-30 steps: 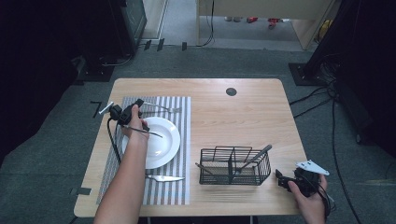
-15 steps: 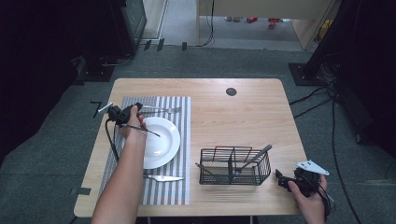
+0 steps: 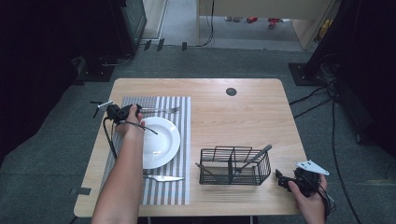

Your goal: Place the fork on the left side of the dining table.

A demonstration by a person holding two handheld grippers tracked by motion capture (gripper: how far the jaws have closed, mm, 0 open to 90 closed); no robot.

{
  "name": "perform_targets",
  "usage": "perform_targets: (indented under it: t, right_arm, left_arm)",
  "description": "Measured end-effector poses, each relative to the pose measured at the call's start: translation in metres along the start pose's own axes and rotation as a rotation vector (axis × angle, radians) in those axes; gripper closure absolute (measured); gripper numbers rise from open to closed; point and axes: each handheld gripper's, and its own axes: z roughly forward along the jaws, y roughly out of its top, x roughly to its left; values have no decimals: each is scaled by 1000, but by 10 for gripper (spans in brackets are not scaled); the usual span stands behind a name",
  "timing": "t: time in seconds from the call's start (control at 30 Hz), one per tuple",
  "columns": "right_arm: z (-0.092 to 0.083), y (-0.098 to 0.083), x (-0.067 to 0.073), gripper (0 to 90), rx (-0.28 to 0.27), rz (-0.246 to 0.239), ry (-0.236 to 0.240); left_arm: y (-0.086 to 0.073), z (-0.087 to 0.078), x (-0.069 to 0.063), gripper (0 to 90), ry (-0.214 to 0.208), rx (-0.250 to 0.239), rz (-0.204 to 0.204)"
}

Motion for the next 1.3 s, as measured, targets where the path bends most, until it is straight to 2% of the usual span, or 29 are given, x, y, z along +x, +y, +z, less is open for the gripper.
perform_targets:
  t: [0.33,0.37,0.43,0.53,0.57,0.63,0.8,0.83,0.9,1.0,1.03,1.07,1.13,1.17,1.2,1.23,1.27,1.3]
  right_arm:
    - [0,0,0,55,0,0,0]
    - [0,0,0,55,0,0,0]
    - [0,0,0,55,-1,-1,-1]
    - [0,0,0,55,0,0,0]
    - [0,0,0,55,0,0,0]
    - [0,0,0,55,0,0,0]
    - [0,0,0,56,0,0,0]
    - [0,0,0,56,-1,-1,0]
    - [0,0,0,56,0,0,0]
    - [0,0,0,56,-1,-1,0]
    - [0,0,0,56,0,0,-1]
    - [0,0,0,56,0,0,-1]
    - [0,0,0,56,0,0,-1]
    - [0,0,0,56,-1,0,0]
    - [0,0,0,56,-1,0,0]
    - [0,0,0,56,0,0,-1]
    - [0,0,0,56,0,0,-1]
    - [0,0,0,56,-1,-1,-1]
  left_arm:
    - [3,2,3,662,-10,23,-14]
    - [3,1,3,692,-7,23,-6]
    - [3,1,3,686,6,21,12]
    - [3,0,2,655,18,10,29]
    - [3,0,1,618,33,-2,51]
    - [3,0,1,565,41,13,65]
    - [4,1,-2,531,50,21,86]
    - [4,2,-5,496,59,31,108]
    - [5,2,-7,457,63,39,122]
    - [6,4,-12,435,79,64,167]
    - [6,4,-15,404,91,74,196]
    - [6,4,-15,393,91,74,196]
    - [6,4,-16,382,103,86,221]
    - [5,5,-19,362,121,99,255]
    - [5,5,-19,354,121,99,255]
    - [5,6,-22,341,137,109,287]
    - [5,6,-22,328,137,109,287]
    - [5,7,-25,320,154,118,314]
